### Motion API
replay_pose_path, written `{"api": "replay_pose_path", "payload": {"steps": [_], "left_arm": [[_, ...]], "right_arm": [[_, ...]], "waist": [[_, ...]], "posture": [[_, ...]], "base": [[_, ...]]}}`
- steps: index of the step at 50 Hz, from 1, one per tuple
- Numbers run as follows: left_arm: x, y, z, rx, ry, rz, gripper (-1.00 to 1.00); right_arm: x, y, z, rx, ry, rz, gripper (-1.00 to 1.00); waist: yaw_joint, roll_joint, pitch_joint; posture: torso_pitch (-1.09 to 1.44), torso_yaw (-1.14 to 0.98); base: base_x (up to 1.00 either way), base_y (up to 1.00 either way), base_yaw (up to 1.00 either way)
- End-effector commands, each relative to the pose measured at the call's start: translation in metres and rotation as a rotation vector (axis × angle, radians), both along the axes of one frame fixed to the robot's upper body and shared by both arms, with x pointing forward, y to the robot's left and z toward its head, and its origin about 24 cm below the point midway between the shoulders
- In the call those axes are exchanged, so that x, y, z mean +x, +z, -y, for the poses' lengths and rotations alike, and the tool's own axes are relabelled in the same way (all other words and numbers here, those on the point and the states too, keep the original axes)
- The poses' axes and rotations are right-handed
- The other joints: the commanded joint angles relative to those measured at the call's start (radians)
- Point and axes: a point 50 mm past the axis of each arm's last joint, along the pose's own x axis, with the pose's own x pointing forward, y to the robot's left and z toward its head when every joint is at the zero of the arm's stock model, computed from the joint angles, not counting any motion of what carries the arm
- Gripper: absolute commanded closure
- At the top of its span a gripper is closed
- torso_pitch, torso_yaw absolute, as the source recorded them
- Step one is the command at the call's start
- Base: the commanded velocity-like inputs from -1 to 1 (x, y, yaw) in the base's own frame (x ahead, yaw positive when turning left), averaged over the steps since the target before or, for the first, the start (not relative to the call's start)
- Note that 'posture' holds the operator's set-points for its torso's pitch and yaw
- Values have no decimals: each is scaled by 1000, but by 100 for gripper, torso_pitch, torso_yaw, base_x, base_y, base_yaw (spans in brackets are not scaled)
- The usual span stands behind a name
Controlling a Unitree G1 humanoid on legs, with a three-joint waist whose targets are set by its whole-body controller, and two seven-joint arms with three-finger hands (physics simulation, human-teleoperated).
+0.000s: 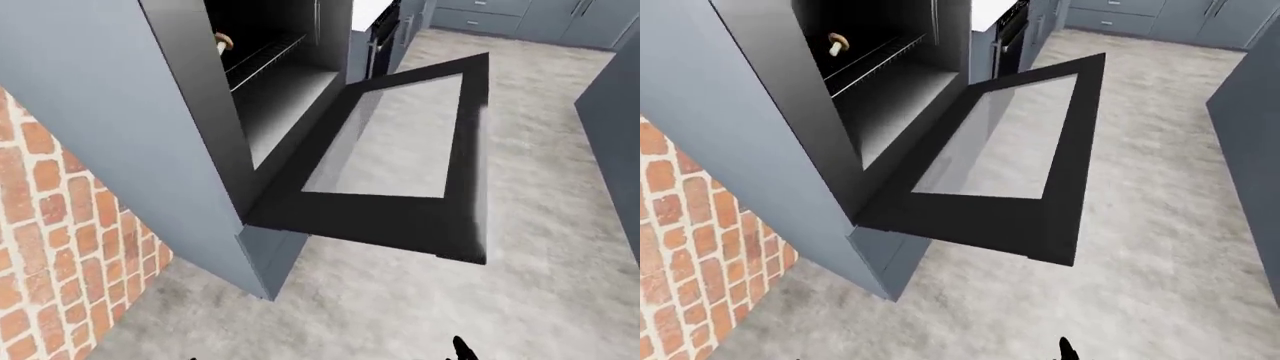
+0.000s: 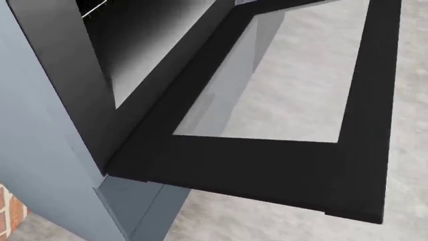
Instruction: Close the oven door.
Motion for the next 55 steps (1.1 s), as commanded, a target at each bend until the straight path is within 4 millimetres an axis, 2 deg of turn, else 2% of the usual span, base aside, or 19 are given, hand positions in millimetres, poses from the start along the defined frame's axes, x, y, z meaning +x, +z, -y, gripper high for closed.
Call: {"api": "replay_pose_path", "payload": {"steps": [1, 5, 11, 23, 24, 26, 30, 34, 35, 36, 38, 40, 43, 46, 47, 48, 49, 51, 55], "left_arm": [[3, 6, -12, 40, 17, 33, -100], [3, 6, -12, 40, 16, 34, -100], [3, 6, -12, 40, 16, 34, -100], [5, 6, -12, 39, 16, 37, -100], [5, 6, -12, 39, 16, 37, -100], [5, 6, -11, 38, 15, 37, -100], [4, 6, -12, 39, 16, 36, -100], [4, 6, -12, 39, 16, 35, -100], [4, 6, -12, 39, 16, 35, -100], [4, 6, -12, 39, 16, 34, -100], [4, 6, -12, 39, 16, 34, -100], [4, 6, -12, 39, 16, 35, -100], [3, 6, -12, 39, 16, 35, -100], [4, 6, -12, 33, 16, 43, -100], [6, 8, -11, 30, -2, 72, -100], [7, 8, -9, 47, -42, 74, -100], [6, 8, -8, 54, -50, 63, -100], [6, 8, -8, 41, -43, 66, -100], [5, 7, -8, 28, -29, 61, -100]], "right_arm": [[6, 3, 2, -14, 12, 36, -100], [5, 3, 2, -13, 15, 35, -100], [5, 3, 1, -11, 17, 35, -100], [6, 3, 1, -8, 22, 39, -100], [7, 3, 1, -7, 22, 40, -100], [7, 3, 0, -6, 23, 40, -100], [6, 3, 1, -5, 24, 40, -100], [6, 3, 0, -6, 24, 38, -100], [6, 3, 0, -6, 24, 38, -100], [6, 3, 0, -6, 25, 38, -100], [6, 3, 0, -5, 25, 38, -100], [6, 3, 0, -6, 26, 40, -100], [6, 3, 0, -3, 22, 41, -100], [5, 3, 0, -5, 24, 38, -100], [6, 3, 1, -6, 22, 40, -100], [6, 3, 1, -3, 12, 41, -100], [5, 3, 0, -1, 19, 41, -100], [5, 3, 0, -3, 12, 37, -100], [5, 3, 0, -4, 10, 35, -100]], "waist": [[0, -3, -10], [-6, 22, -10], [-7, 17, -24], [-7, 10, -29], [-3, 13, -45], [3, 12, -20], [3, -8, -6], [1, -41, -2], [3, -20, -7], [1, -10, -11], [0, -15, -2], [1, -15, -8], [4, -1, -11], [2, 40, -9], [2, 65, -13], [-1, 92, -4], [-12, 56, -7], [-12, 44, -14], [-12, 21, -14]], "posture": [[0, 0], [0, 0], [0, 0], [0, 0], [0, 0], [0, 0], [0, 0], [0, 0], [0, 0], [0, 0], [0, 0], [0, 0], [0, 0], [0, 0], [0, 0], [0, 0], [0, 0], [0, 0], [0, 0]], "base": [[0, 0, 0], [0, 0, 0], [0, 0, 0], [1, 0, 0], [6, 0, 0], [9, 0, 0], [15, 0, 0], [18, 0, 0], [18, 0, 0], [21, 0, 0], [21, 0, 0], [22, 0, 0], [12, 0, 0], [9, 0, 0], [9, 0, 0], [0, 0, 0], [0, 0, 0], [0, 0, 0], [0, 0, 0]]}}
